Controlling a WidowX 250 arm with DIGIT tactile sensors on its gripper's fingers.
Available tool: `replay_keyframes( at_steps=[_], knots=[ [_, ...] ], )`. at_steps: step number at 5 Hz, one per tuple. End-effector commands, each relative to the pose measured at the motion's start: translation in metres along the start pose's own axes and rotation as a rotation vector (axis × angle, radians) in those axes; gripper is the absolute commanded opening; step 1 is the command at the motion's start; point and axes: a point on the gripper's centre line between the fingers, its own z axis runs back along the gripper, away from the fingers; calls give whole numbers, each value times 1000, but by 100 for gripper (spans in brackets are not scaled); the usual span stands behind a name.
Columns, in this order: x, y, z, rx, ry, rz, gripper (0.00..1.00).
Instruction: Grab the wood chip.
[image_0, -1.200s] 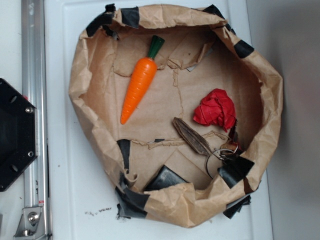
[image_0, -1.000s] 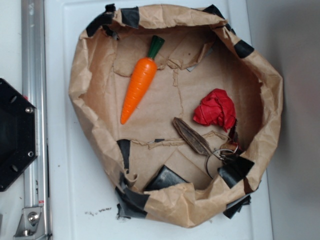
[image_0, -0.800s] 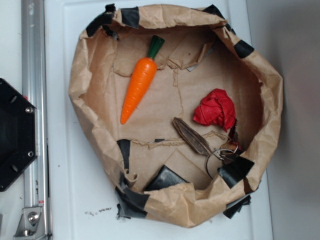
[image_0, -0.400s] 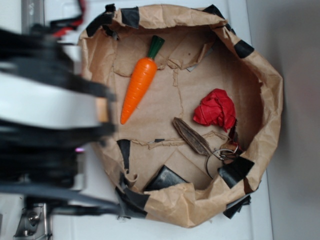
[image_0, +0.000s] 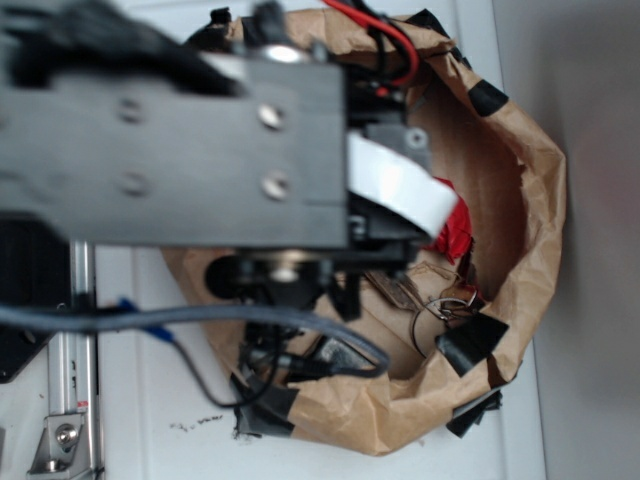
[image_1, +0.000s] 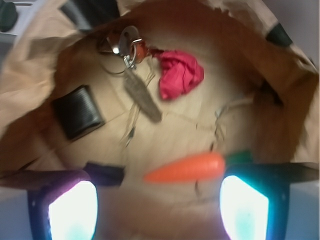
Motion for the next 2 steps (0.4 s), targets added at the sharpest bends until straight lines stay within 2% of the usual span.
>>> replay_keyframes(
  at_steps=[1, 2],
  knots=[
    [31, -4, -52, 61, -69, -152, 100],
    [45, -17, -73, 33, -71, -170, 100]
  ],
)
